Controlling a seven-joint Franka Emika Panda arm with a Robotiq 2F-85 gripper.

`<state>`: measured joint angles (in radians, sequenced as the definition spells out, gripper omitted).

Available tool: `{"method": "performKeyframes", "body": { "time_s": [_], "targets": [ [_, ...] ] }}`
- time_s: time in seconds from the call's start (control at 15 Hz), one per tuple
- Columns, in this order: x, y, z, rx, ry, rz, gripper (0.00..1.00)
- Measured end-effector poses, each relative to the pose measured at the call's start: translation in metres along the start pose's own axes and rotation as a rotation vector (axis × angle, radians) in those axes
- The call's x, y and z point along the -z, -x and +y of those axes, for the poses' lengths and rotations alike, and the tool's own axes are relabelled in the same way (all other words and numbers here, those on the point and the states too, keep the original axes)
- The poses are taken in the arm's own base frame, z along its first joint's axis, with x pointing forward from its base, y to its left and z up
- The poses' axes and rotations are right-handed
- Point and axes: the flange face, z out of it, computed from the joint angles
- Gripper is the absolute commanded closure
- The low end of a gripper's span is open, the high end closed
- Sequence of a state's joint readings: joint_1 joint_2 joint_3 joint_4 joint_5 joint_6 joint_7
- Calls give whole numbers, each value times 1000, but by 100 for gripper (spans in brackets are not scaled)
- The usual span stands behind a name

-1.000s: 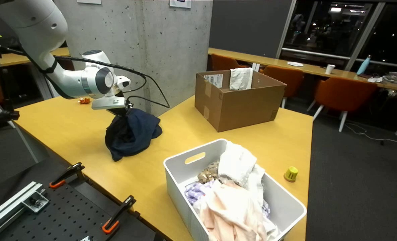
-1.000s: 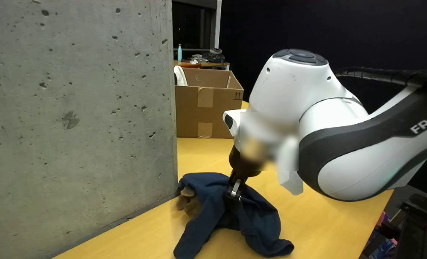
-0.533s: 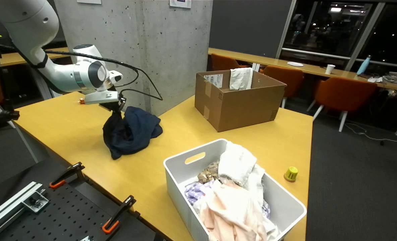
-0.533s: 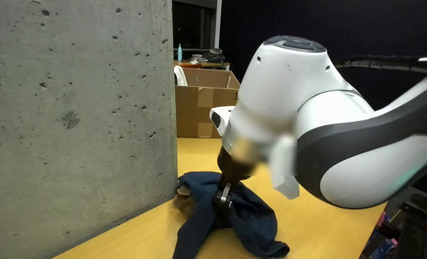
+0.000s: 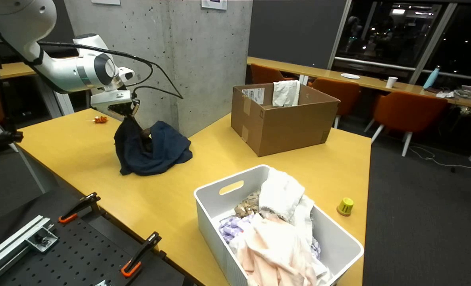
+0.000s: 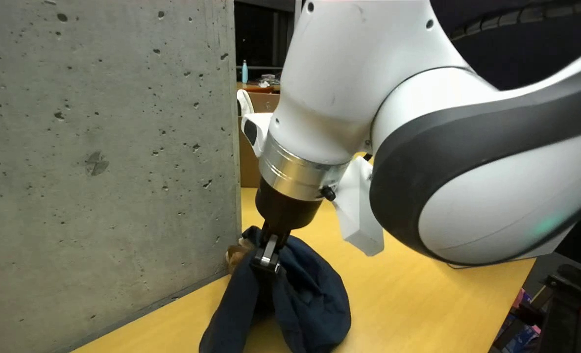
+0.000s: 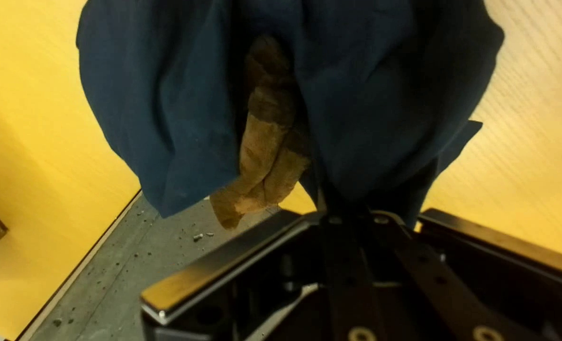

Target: Remove the blue cloth and the moose toy from basket, then wrap the moose toy with the blue cloth

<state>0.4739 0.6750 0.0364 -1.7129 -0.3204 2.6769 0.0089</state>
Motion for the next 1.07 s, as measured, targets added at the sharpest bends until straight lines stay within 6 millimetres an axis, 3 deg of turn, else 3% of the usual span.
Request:
{"method": "performKeyframes", "body": {
  "time_s": [0.2,0.47,0.8,1.07],
  "targets": [
    [4,-4,12,-7,21,-2,99],
    [-3,6,37,-54,62,-22,99],
    [-24,29,66,-148,140,-70,99],
    [-51,46,71,-235,159,-119,99]
  ]
}}
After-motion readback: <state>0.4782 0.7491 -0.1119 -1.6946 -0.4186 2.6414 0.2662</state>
